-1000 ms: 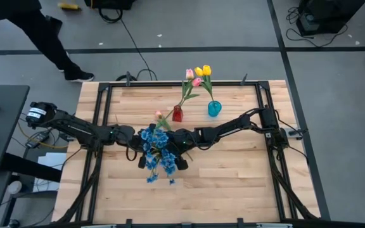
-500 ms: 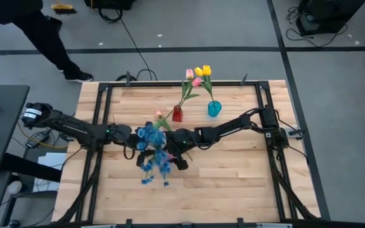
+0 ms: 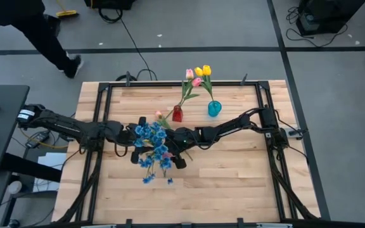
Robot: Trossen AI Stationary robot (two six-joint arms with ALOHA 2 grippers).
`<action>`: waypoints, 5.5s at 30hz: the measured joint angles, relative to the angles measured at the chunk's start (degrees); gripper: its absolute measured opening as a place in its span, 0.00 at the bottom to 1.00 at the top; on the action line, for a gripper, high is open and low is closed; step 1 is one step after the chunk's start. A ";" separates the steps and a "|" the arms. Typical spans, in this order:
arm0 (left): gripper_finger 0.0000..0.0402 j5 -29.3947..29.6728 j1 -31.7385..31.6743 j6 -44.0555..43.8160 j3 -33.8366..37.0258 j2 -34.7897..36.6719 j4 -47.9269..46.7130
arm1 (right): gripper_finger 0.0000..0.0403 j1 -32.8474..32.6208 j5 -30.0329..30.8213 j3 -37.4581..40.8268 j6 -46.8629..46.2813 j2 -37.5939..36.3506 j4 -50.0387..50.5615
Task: Sort flowers into vase by color
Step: Put the blue flowers into the pink vase, then put the pink flower into the red vase
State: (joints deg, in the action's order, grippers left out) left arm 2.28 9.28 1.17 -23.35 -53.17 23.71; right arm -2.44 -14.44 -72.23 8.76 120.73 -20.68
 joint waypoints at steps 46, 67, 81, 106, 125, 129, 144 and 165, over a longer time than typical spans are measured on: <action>0.61 2.25 -0.02 2.99 -0.42 5.51 -6.56 | 0.71 0.27 1.31 -0.13 -1.55 -0.65 0.59; 0.70 6.24 -0.02 0.09 6.18 16.39 -17.17 | 0.72 -2.11 24.22 -0.09 -19.43 -10.19 33.42; 0.70 14.69 -0.07 2.04 7.45 21.26 -15.72 | 0.55 -0.31 37.69 -0.03 -27.23 1.11 22.39; 0.70 14.95 0.13 -1.70 7.69 26.25 -21.03 | 0.02 -0.13 36.54 0.11 -31.58 -14.60 45.63; 0.70 17.67 0.10 7.58 14.71 26.74 -3.18 | 0.02 4.41 33.34 16.67 -12.27 -25.45 -4.26; 0.70 21.67 0.07 14.67 14.69 27.67 4.21 | 0.02 5.51 30.88 22.61 -3.46 -21.83 -30.97; 0.70 27.17 0.07 11.46 14.69 28.08 -1.18 | 0.02 6.75 35.80 12.20 15.99 -4.52 -56.34; 0.70 29.08 0.09 11.94 14.69 28.11 -2.55 | 0.02 10.04 36.20 9.62 17.67 1.90 -59.12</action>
State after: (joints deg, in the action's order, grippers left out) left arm 31.37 9.37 13.12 -8.67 -25.06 21.16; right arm 7.60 21.76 -62.61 26.43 122.63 -79.80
